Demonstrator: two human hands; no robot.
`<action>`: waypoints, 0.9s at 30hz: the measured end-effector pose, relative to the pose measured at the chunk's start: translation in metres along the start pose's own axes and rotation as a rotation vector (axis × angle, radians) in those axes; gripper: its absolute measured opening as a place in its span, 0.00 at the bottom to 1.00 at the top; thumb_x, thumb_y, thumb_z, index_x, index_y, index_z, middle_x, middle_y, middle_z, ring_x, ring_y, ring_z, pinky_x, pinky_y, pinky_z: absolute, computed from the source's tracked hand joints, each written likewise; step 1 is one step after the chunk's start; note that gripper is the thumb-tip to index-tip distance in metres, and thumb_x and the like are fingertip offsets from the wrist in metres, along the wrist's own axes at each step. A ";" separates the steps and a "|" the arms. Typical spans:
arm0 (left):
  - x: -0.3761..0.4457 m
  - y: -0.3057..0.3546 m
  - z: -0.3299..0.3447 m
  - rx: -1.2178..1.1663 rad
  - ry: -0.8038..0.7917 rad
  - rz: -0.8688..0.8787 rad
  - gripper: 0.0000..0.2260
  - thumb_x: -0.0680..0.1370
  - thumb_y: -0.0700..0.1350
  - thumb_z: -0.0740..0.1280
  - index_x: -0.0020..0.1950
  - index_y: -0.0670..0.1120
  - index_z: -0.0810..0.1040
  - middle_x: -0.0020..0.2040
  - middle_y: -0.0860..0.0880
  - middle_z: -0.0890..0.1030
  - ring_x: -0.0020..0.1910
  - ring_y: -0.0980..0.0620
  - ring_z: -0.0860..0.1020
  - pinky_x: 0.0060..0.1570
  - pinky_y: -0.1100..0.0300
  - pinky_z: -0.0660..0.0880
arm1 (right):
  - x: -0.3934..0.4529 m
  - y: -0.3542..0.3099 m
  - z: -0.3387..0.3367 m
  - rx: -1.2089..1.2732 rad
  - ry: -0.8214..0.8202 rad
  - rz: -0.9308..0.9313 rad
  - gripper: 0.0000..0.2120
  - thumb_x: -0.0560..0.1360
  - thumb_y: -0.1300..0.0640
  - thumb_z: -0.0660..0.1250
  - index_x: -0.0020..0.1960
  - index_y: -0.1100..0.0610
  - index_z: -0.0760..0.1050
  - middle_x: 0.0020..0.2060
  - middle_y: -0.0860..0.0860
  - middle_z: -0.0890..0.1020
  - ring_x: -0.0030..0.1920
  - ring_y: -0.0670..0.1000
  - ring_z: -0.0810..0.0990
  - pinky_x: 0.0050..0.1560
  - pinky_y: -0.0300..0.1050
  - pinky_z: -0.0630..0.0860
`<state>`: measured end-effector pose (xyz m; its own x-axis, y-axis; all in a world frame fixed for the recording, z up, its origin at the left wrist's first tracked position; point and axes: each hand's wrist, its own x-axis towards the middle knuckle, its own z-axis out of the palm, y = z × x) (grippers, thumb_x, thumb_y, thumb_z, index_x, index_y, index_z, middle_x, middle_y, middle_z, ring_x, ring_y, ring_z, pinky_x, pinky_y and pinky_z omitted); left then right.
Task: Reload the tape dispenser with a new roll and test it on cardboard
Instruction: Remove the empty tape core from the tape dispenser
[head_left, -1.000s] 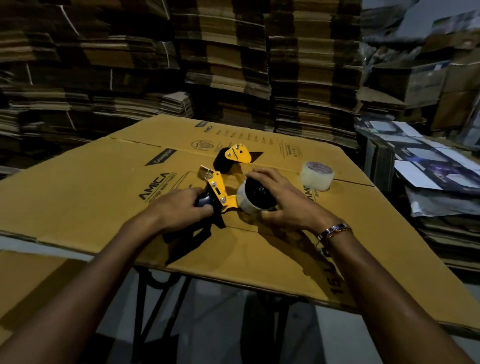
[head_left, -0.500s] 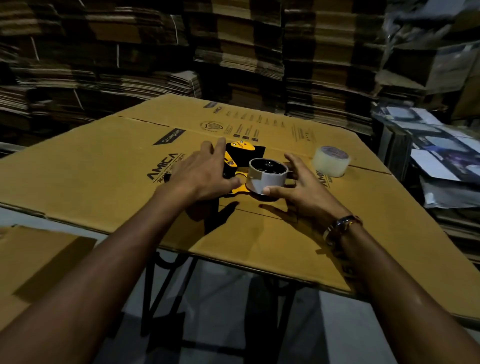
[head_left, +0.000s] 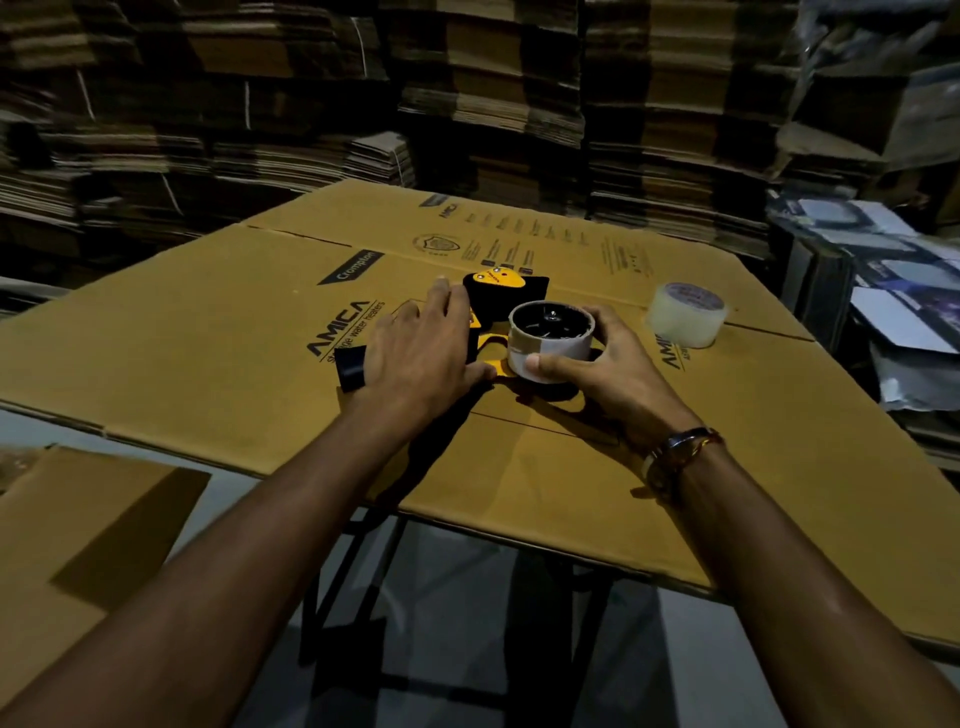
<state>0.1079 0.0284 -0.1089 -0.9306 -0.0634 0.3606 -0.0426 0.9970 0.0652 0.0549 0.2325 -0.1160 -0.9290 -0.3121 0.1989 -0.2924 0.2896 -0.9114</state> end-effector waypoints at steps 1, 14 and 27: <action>0.000 0.000 -0.001 -0.010 -0.007 -0.005 0.42 0.75 0.63 0.67 0.78 0.44 0.51 0.80 0.43 0.54 0.71 0.37 0.68 0.65 0.44 0.70 | 0.001 0.000 0.001 -0.019 0.010 -0.009 0.34 0.65 0.52 0.81 0.66 0.46 0.69 0.61 0.44 0.78 0.59 0.48 0.79 0.56 0.49 0.81; -0.008 0.007 0.006 -0.130 0.134 -0.008 0.38 0.74 0.57 0.71 0.76 0.44 0.56 0.74 0.43 0.64 0.63 0.42 0.72 0.59 0.49 0.71 | -0.004 -0.011 0.005 -0.096 0.066 -0.144 0.36 0.64 0.47 0.81 0.67 0.43 0.68 0.60 0.38 0.77 0.60 0.45 0.78 0.59 0.52 0.80; -0.014 0.004 0.005 -0.176 0.166 0.027 0.39 0.75 0.57 0.70 0.77 0.43 0.53 0.76 0.43 0.60 0.65 0.44 0.72 0.61 0.51 0.73 | -0.003 -0.012 -0.003 -0.034 -0.029 -0.184 0.37 0.67 0.49 0.80 0.71 0.42 0.66 0.66 0.42 0.76 0.66 0.44 0.75 0.66 0.55 0.75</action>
<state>0.1189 0.0337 -0.1186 -0.8572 -0.0584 0.5117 0.0588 0.9759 0.2099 0.0610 0.2324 -0.1048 -0.8521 -0.3887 0.3504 -0.4650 0.2549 -0.8478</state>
